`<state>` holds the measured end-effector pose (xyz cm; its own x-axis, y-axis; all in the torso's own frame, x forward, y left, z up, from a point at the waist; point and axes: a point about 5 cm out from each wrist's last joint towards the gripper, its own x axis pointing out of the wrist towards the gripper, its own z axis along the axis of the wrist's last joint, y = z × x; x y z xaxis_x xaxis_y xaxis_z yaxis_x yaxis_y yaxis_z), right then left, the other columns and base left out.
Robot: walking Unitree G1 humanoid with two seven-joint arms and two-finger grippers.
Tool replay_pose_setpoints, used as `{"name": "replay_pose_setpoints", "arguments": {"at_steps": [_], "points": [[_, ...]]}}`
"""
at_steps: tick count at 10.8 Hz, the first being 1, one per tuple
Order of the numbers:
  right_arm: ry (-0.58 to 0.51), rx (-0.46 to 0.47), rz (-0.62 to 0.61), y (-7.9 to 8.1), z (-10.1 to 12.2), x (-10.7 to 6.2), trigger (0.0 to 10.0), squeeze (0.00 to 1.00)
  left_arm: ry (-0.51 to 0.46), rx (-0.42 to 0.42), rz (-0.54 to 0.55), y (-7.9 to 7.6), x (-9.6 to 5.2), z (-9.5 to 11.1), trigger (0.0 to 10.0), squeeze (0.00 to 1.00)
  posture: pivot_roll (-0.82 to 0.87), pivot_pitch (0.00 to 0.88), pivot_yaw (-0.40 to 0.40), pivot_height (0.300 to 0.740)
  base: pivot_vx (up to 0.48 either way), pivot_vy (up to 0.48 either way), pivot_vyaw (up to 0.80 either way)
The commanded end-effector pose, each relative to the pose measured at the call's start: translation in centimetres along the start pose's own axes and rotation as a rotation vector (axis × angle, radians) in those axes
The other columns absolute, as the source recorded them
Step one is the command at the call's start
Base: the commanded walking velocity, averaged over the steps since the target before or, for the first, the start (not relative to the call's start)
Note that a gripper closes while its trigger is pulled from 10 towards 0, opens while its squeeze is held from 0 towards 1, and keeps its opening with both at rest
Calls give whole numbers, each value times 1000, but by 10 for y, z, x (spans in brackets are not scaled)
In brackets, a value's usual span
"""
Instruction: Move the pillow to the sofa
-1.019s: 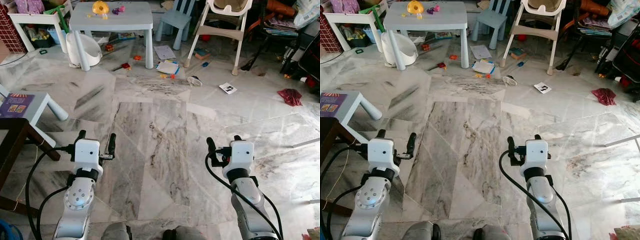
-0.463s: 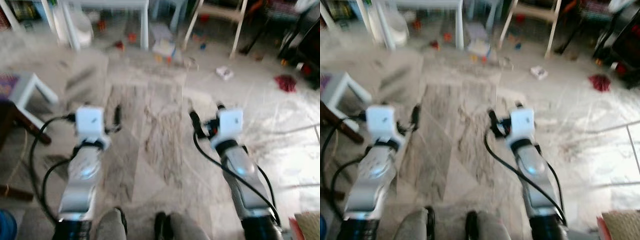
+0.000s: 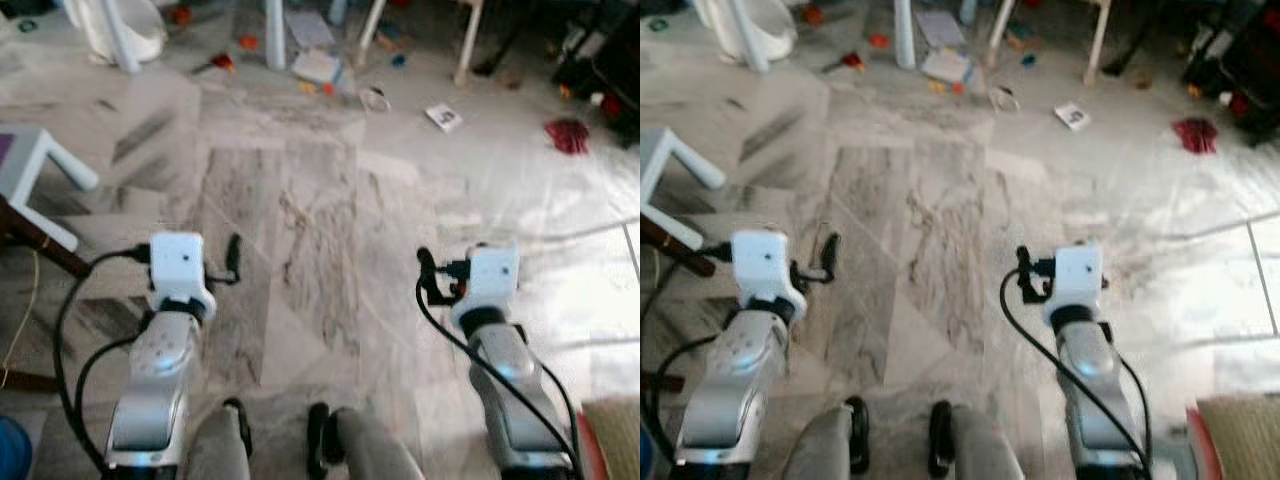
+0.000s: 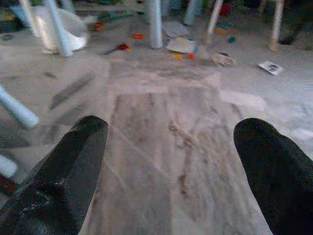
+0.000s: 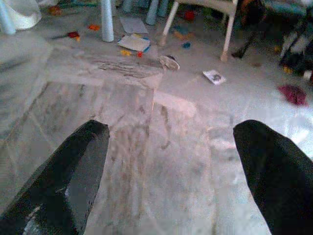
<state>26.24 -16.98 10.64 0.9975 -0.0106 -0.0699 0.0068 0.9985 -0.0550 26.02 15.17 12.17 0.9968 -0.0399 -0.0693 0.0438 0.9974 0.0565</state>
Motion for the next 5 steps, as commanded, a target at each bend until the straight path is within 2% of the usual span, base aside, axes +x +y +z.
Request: {"name": "replay_pose_setpoints", "arguments": {"at_steps": [1,5], "points": [[13,15,-27,-3,0,-1,10000,0,-5,-9,-21,-5,1,5,10000,0,-17,265,-96,740,0,0,-781],[12,12,-54,-4,-1,4,10000,0,-11,-24,-83,-5,4,10,10000,0,-7,262,-78,740,0,0,-786]]}}
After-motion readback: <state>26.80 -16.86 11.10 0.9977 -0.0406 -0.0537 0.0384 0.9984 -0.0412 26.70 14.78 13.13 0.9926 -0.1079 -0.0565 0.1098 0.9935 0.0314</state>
